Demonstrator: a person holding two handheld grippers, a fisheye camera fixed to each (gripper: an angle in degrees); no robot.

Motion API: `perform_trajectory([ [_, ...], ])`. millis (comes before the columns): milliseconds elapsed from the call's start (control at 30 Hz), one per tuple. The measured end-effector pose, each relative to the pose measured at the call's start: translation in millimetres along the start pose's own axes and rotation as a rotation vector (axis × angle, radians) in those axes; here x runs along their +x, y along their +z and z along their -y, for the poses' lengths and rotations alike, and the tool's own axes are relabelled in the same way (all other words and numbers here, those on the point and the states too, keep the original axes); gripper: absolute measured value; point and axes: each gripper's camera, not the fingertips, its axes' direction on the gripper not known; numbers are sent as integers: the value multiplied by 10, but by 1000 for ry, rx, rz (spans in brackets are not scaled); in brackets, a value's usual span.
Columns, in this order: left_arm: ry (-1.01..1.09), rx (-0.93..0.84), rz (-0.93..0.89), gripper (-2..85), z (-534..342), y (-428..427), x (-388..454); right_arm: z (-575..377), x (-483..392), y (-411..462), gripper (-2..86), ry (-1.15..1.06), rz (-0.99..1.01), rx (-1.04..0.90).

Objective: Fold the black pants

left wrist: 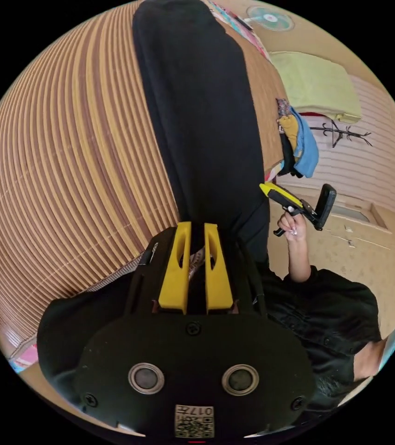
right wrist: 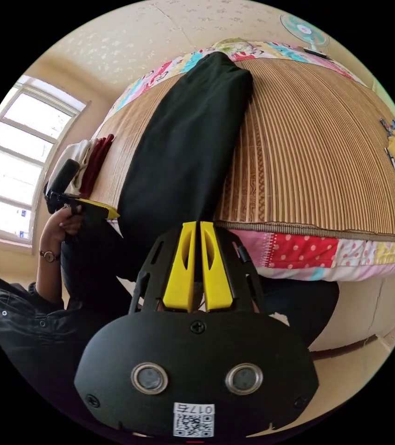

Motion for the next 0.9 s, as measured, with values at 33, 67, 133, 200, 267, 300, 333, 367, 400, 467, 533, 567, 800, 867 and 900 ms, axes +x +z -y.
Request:
perform_trajectory([
  [33, -6, 38, -8, 53, -2, -29, 13, 37, 21, -107, 19, -27, -28, 29],
  [67, -20, 129, -22, 78, 2, -108, 39, 78, 93, -230, 22, -13, -52, 79],
  [133, -43, 262, 0, 110, 23, -225, 92, 161, 278, -390, 29, 53, -30, 156],
  [200, -61, 364, 79, 133, 116, -272, 183, 297, 463, -457, 60, 106, 62, 184],
  [267, -89, 340, 134, 134, 270, -150, 192, 512, 604, -287, 82, 116, 123, 121],
  [300, -112, 316, 172, 121, 347, -50, 186, 564, 622, -203, 82, 123, 130, 73],
  [333, -129, 321, 208, 115, 344, -37, 196, 626, 620, -53, 77, 118, 147, -13],
  [367, -107, 326, 254, 89, 317, -13, 254, 604, 582, -53, 69, 105, 138, -10],
  [400, -81, 337, 277, 63, 253, 21, 306, 582, 554, -74, 63, 85, 132, -14],
  [467, -57, 314, 204, 37, 137, 109, 308, 465, 526, -177, 45, 44, 121, -57],
  [533, -61, 281, 145, 34, -7, 140, 285, 359, 557, -261, 39, 5, 162, -116],
  [567, -61, 242, 106, 34, -88, 157, 267, 293, 580, -346, 36, -56, 181, -148],
  [800, -114, 480, -169, 130, -259, -231, -89, 424, 1324, -850, 31, 53, 326, 7],
  [867, -134, 442, -164, 155, -79, -231, -177, 611, 1566, -771, 72, 129, 443, 10],
  [900, -125, 423, -172, 153, 24, -202, -207, 655, 1598, -736, 82, 143, 451, 4],
])
